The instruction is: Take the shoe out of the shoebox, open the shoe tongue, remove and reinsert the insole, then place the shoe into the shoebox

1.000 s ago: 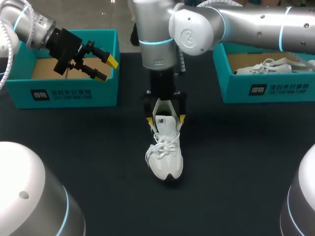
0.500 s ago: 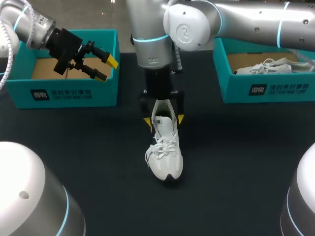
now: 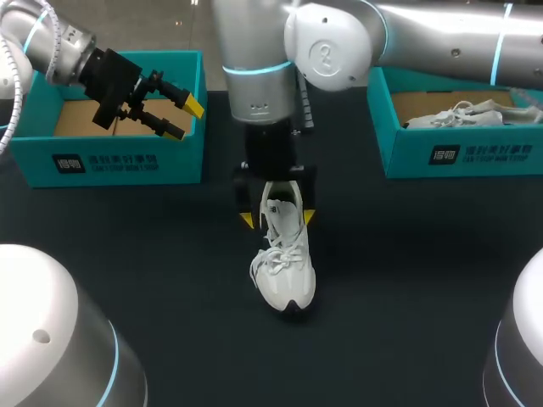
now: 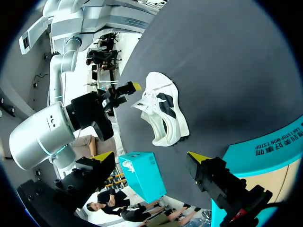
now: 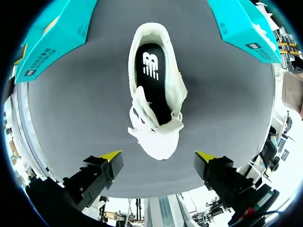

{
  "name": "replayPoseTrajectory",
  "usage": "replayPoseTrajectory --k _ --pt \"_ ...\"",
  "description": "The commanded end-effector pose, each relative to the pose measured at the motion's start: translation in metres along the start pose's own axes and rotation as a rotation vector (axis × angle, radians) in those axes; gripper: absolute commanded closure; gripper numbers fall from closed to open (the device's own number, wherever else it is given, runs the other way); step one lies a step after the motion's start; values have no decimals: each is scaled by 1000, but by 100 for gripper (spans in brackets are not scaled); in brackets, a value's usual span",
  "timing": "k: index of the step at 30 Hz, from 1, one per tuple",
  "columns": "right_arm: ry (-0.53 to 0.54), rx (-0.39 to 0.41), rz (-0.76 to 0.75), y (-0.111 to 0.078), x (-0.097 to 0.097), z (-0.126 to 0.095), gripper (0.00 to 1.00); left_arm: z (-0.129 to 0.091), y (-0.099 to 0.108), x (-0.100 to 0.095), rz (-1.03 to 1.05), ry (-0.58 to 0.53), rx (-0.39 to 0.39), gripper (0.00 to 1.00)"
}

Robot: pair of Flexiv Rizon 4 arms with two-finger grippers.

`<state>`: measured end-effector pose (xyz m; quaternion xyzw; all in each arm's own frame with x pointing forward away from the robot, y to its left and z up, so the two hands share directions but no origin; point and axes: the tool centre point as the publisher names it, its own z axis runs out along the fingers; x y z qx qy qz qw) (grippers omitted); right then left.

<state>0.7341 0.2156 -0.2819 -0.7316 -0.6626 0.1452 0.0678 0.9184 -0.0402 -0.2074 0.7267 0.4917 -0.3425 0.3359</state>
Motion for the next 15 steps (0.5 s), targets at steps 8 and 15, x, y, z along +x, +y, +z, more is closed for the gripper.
replayPoseTrajectory --k 8,15 --pt "14 -10 -12 -20 -1 -7 0 0 0 0 1 3 0 0" --pt "-1 1 -18 -27 -3 -6 100 0 0 0 1 3 0 0"
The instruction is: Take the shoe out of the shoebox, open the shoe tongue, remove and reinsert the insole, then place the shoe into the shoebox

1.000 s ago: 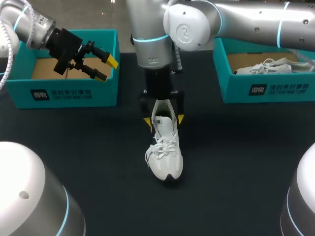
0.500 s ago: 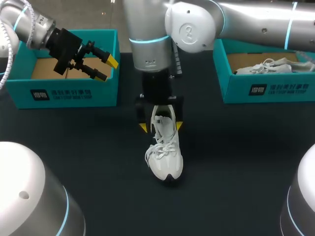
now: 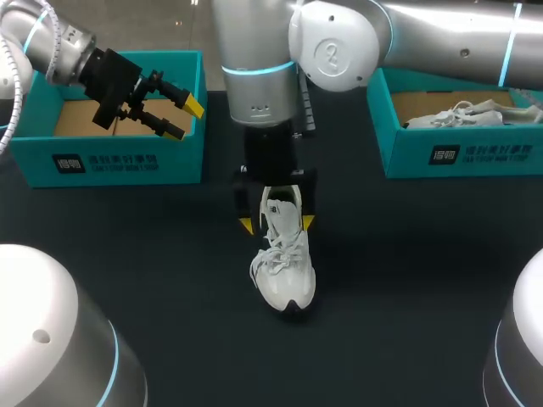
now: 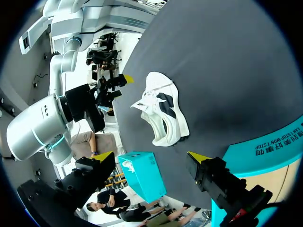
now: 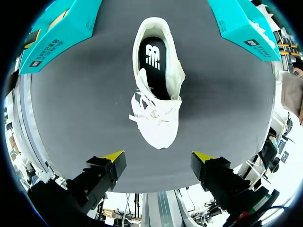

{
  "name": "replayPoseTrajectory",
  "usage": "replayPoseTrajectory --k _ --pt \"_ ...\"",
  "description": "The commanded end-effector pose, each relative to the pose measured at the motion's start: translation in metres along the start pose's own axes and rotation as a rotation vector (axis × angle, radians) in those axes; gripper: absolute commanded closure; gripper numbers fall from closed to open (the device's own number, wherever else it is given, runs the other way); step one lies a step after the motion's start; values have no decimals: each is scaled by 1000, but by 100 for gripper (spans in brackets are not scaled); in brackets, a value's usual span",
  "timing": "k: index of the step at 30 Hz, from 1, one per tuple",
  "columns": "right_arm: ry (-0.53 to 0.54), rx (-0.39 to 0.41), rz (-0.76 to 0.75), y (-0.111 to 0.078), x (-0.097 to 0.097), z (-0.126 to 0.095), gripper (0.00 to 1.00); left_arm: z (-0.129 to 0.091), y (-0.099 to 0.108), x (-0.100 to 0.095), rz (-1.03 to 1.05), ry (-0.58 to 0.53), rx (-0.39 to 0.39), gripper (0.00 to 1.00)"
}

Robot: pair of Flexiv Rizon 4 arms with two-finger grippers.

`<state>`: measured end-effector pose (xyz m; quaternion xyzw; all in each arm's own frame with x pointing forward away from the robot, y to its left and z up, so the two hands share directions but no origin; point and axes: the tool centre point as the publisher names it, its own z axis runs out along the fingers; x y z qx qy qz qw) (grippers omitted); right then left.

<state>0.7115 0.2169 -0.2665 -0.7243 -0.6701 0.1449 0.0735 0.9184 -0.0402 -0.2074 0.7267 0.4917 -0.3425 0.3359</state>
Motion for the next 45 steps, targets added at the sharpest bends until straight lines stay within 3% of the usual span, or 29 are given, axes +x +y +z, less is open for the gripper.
replayPoseTrajectory --k 1,19,29,45 --pt "-5 -8 2 0 -1 3 100 0 0 0 1 3 0 0" --pt "-15 -53 -32 22 -2 11 100 0 0 0 1 3 0 0" --pt "-42 -49 8 32 -17 27 100 0 0 0 1 3 0 0" --pt "-33 -129 20 81 -26 31 100 0 0 0 1 3 0 0"
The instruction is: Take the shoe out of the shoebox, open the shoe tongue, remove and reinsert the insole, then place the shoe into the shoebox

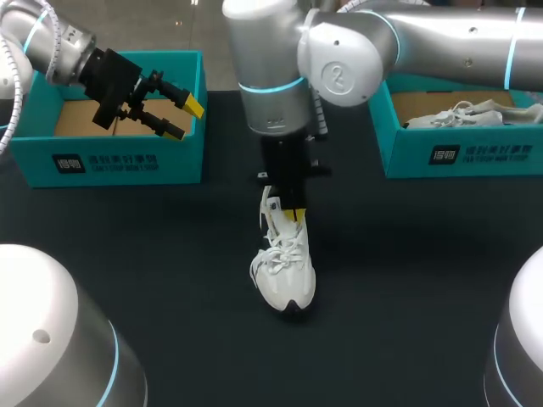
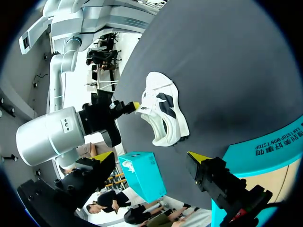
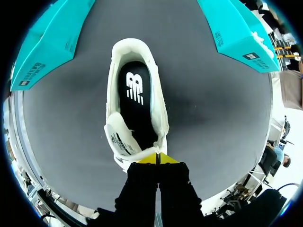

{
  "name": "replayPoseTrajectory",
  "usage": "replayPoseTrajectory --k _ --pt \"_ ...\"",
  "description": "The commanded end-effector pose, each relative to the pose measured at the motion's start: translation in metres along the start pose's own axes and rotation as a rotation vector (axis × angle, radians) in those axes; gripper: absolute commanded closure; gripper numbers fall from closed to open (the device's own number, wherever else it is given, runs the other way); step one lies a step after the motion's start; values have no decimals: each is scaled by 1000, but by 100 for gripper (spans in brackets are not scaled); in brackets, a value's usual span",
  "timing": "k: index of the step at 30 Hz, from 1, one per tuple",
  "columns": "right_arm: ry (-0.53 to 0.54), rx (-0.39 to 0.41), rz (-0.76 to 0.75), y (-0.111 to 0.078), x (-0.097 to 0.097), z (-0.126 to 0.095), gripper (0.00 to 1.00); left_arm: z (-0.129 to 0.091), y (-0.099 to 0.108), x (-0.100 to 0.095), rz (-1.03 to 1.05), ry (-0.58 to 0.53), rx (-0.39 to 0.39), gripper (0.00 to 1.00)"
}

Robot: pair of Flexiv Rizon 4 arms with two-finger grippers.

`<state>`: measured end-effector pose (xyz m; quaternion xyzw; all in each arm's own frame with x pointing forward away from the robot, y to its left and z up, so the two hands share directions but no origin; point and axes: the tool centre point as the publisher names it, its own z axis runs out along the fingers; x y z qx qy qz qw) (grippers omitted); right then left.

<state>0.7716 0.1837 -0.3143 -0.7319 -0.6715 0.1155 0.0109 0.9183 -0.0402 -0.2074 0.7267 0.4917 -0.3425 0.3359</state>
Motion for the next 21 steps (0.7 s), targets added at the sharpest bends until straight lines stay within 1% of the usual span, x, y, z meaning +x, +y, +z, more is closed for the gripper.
replayPoseTrajectory --k 1,9,16,21 --pt "6 0 -1 8 -2 3 100 0 0 0 1 3 0 0" --pt "22 -10 9 11 -6 7 100 0 0 0 1 3 0 0" --pt "-4 2 -9 -4 -3 -10 100 0 0 0 1 3 0 0" --pt "4 -2 -27 -10 5 -19 100 0 0 0 1 3 0 0"
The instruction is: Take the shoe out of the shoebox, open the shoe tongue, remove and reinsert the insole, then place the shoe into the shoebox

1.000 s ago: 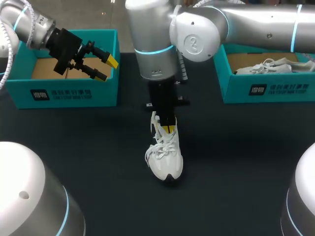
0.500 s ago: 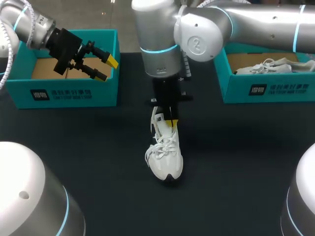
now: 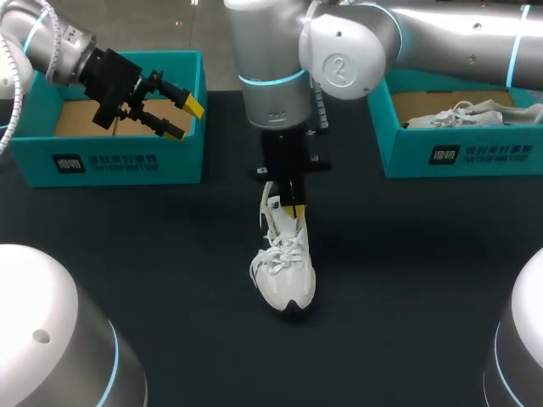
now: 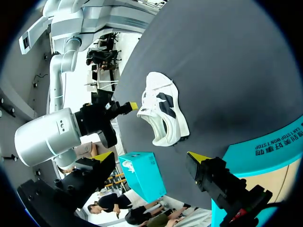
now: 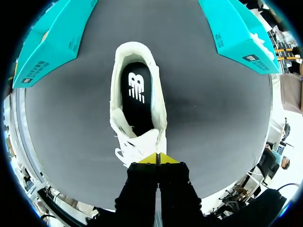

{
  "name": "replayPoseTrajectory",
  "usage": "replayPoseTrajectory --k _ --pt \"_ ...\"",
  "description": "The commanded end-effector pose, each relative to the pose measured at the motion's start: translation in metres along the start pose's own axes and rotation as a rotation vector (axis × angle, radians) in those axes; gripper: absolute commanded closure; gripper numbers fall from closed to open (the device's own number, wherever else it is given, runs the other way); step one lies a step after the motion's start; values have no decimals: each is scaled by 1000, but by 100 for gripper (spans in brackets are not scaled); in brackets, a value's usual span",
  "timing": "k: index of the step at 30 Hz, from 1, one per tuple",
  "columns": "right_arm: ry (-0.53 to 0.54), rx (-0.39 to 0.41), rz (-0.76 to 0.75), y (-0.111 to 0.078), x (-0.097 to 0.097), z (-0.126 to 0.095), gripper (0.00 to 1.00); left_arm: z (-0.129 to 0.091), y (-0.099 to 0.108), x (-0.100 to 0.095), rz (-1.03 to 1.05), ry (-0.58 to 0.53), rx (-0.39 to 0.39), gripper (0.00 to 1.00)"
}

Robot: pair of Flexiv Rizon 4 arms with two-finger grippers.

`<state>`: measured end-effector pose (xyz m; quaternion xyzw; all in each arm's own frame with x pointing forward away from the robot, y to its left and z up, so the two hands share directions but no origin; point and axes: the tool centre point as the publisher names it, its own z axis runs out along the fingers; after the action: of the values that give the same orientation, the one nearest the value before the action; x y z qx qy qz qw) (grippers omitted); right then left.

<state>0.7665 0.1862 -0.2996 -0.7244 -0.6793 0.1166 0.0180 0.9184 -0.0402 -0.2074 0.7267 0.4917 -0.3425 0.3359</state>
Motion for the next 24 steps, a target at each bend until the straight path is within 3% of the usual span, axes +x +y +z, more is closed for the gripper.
replayPoseTrajectory --k 1,19,24 --pt "6 -23 -7 -2 8 -6 100 0 0 0 1 3 0 0" --pt "38 -72 11 37 10 13 100 0 0 0 1 3 0 0" --pt "28 -58 14 33 7 11 100 0 0 0 1 3 0 0"
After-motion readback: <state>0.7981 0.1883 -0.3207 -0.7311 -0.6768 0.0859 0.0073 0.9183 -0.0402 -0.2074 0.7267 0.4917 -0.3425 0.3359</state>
